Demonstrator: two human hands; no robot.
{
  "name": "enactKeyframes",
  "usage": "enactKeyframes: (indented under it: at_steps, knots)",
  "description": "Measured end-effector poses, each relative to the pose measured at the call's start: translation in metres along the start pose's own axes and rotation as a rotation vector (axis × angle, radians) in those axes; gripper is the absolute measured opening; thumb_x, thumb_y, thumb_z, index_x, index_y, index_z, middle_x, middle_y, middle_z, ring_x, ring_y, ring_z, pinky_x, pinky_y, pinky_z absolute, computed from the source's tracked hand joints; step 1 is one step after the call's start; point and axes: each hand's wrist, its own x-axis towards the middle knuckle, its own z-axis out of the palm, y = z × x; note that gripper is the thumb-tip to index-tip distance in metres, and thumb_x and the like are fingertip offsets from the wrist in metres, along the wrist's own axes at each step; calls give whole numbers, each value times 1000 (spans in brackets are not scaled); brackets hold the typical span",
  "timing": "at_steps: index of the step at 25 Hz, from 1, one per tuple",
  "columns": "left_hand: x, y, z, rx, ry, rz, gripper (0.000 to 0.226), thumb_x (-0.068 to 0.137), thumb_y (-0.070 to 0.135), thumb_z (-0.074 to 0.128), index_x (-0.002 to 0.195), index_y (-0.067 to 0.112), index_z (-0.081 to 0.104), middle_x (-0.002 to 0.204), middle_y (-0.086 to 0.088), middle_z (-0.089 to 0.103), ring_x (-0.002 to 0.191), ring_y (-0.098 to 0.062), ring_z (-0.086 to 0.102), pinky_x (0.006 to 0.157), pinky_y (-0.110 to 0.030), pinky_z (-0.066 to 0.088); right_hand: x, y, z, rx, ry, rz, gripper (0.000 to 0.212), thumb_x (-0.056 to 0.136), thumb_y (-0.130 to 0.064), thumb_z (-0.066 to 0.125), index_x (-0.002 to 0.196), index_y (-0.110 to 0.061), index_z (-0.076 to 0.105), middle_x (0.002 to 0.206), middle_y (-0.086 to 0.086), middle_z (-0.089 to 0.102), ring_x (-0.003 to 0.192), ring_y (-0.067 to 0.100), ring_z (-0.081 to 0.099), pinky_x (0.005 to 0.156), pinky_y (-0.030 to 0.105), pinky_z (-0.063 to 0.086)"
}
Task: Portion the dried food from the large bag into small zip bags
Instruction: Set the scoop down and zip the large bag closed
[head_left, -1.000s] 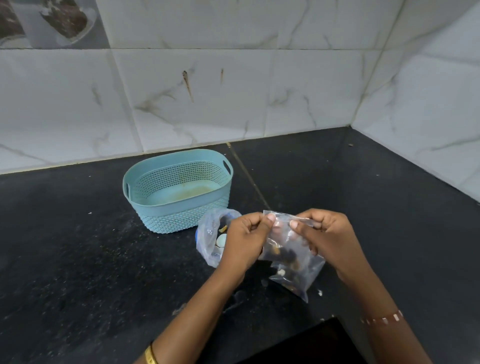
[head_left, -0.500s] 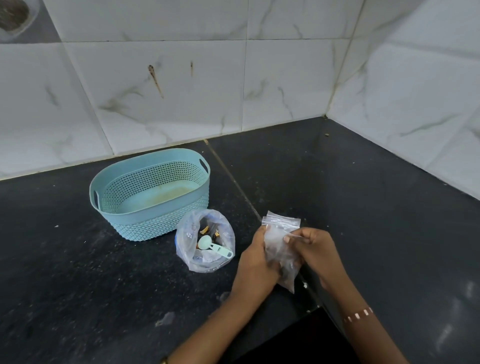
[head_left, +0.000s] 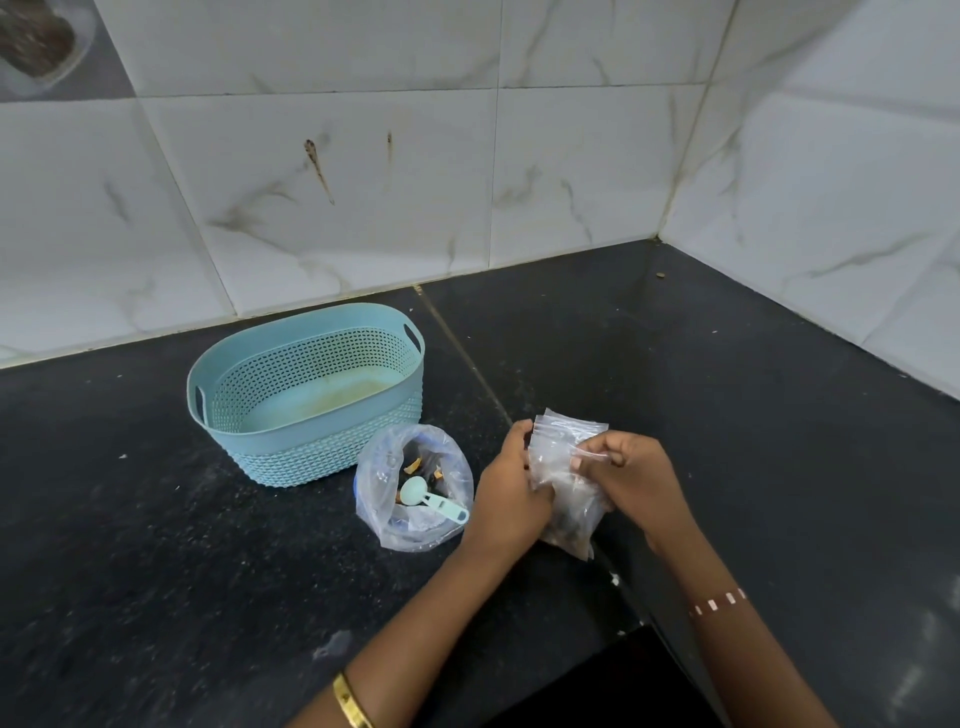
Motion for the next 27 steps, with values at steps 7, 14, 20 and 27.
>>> enactKeyframes:
  at_steps: [7, 14, 20, 27]
  knots:
    - [0, 1, -30, -113, 42, -57, 48, 85, 3, 59, 130, 16, 46, 108, -1, 58, 91, -7, 60, 88, -20, 47, -6, -16, 13, -371, 146, -135, 6, 76, -17, 71, 82, -17, 68, 77, -6, 63, 77, 13, 55, 63, 25, 41]
    - [-22, 5, -86, -334, 243, 34, 21, 88, -1, 55, 90, 18, 65, 86, -3, 69, 78, -3, 66, 76, -12, 52, -21, -44, 52, -388, 89, -437, 7, 79, -21, 67, 84, -17, 69, 77, -5, 64, 80, 11, 50, 63, 15, 38]
    - [-35, -24, -109, -201, 554, 8, 29, 86, -3, 54, 78, 23, 65, 77, 3, 67, 66, 3, 62, 68, -14, 52, -34, -43, 91, -700, -170, -517, 23, 82, -38, 61, 97, -20, 65, 85, -6, 60, 92, 14, 51, 67, 27, 40]
    - [-36, -58, -109, -146, 492, -171, 28, 79, 13, 70, 101, 23, 57, 86, -1, 64, 78, -22, 63, 81, -41, 55, -31, -47, 100, -848, -271, -478, 19, 86, -28, 57, 101, -19, 64, 101, -1, 64, 95, 17, 56, 73, 27, 44]
